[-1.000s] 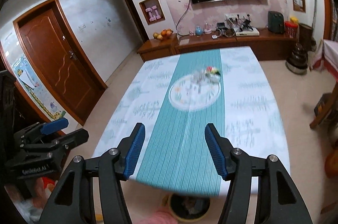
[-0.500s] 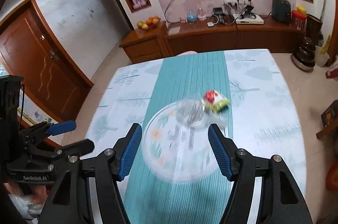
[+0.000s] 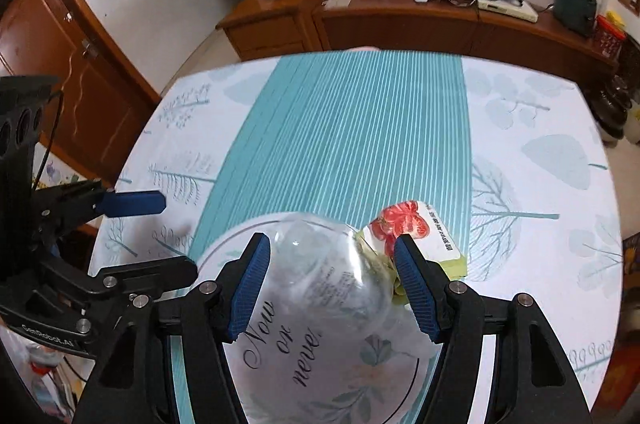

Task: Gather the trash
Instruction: 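Grasp the clear plastic bottle with the right gripper while the left grasps the tomato snack bag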

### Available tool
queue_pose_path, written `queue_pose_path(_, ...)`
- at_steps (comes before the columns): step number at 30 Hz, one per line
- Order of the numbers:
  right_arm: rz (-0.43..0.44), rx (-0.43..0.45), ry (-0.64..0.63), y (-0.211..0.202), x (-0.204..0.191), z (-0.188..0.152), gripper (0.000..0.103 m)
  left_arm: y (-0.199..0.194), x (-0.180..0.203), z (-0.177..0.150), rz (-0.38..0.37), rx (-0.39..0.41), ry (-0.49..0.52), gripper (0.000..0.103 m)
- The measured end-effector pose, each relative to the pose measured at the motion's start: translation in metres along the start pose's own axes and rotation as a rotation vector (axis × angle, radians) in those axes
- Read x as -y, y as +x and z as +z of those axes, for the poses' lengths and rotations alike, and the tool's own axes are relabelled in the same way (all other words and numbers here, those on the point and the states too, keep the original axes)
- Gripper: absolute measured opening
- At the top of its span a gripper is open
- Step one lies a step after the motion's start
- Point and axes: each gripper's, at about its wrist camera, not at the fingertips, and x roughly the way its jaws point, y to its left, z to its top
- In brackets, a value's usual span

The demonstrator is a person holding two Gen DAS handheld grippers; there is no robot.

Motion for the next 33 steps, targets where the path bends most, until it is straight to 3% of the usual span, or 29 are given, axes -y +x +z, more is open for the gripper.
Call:
queue_pose_path(5, 0.055, -0.045, -0.029, 0.013, 0.004, -0.004, 0.065, 0.026, 0.002, 0.004, -0.025, -0.035, 0.015, 0.074)
queue_pose_path(7, 0.072, -0.060, -0.047, 0.011, 0.002, -0.011, 0.058, 0.033, 0.003, 0.004, -0.025, -0.048, 0.011, 0.072)
queue_pose_path(13, 0.121, -0.115, -0.108, 0.008, -0.010, -0.024, 0.051, 0.052, 0.002, 0.004, -0.022, -0.088, -0.009, 0.066)
queue_pose_path(21, 0.259, -0.139, -0.022, 0.015, -0.005, -0.036, 0.047, 0.067, 0.005, 0.007, 0.002, -0.095, 0.006, 0.063)
queue_pose_path(26, 0.275, -0.116, 0.037, 0.028, -0.012, -0.037, 0.044, 0.079, 0.007, 0.005, 0.007, -0.130, 0.014, 0.057)
queue_pose_path(28, 0.252, -0.086, 0.023, 0.028, -0.019, -0.036, 0.043, 0.082, 0.012, 0.005, 0.023, -0.124, 0.033, 0.049)
queue_pose_path(33, 0.209, 0.001, 0.024, 0.000, -0.022, -0.046, 0.042, 0.079, 0.013, 0.011, 0.007, -0.119, 0.036, 0.048)
